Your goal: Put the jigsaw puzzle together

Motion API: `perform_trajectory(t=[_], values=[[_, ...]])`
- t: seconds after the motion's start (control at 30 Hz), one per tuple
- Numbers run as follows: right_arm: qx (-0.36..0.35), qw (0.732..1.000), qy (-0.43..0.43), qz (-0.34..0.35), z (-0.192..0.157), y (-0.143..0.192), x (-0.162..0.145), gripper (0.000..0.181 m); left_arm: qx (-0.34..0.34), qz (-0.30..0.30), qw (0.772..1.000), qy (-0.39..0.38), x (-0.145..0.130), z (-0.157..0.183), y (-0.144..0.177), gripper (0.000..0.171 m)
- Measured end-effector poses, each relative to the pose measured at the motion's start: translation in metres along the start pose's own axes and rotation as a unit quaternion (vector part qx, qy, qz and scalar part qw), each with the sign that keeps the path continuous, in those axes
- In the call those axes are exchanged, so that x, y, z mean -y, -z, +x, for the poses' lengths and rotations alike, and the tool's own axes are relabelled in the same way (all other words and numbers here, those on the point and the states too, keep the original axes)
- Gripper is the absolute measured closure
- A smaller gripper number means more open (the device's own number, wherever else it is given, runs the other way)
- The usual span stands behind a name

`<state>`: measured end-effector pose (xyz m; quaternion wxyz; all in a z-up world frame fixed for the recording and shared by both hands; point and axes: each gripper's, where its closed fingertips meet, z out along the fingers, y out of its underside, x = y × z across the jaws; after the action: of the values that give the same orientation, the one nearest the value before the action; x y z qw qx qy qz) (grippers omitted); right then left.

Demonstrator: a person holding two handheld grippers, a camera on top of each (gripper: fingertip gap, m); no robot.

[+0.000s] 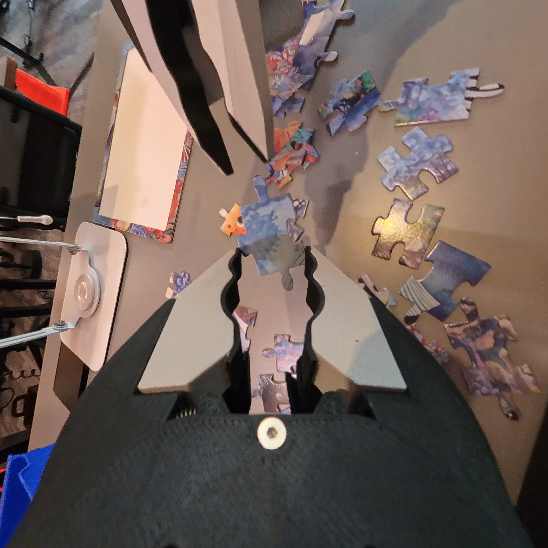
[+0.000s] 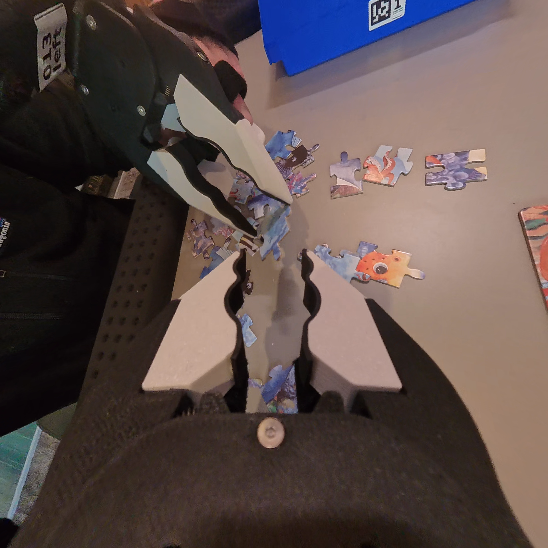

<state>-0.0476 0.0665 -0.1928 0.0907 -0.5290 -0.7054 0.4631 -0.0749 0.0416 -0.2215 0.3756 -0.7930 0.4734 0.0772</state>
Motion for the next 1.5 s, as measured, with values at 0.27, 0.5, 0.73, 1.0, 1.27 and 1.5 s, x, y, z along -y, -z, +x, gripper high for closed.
perform_trajectory(t=[0.27,0.5,0.73,1.0,1.27,1.5], values=[[0.013,1.0,-0.001,-0.003,-0.005,-0.014,0.0,0.157,0.03,0.007,0.999,-0.018,0.003,-0.004,-0.009,0.13],[0.005,1.0,-0.011,0.016,0.0,-0.008,0.005,0.166,0.044,0.034,0.998,-0.009,0.01,-0.009,-0.004,0.13],[0.005,1.0,-0.004,0.015,-0.001,-0.009,0.005,0.178,0.05,0.054,0.997,-0.004,0.015,-0.012,-0.002,0.13],[-0.015,0.998,-0.031,0.043,0.012,-0.002,0.011,0.161,0.056,0.072,0.996,0.009,0.017,-0.016,0.0,0.13],[0.017,0.998,-0.036,0.04,0.005,-0.009,0.008,0.161,0.064,0.08,0.995,0.012,0.018,-0.02,0.0,0.13],[0.02,0.999,-0.024,0.042,0.002,-0.012,0.01,0.181,0.069,0.086,0.994,0.003,0.021,-0.021,0.004,0.134]])
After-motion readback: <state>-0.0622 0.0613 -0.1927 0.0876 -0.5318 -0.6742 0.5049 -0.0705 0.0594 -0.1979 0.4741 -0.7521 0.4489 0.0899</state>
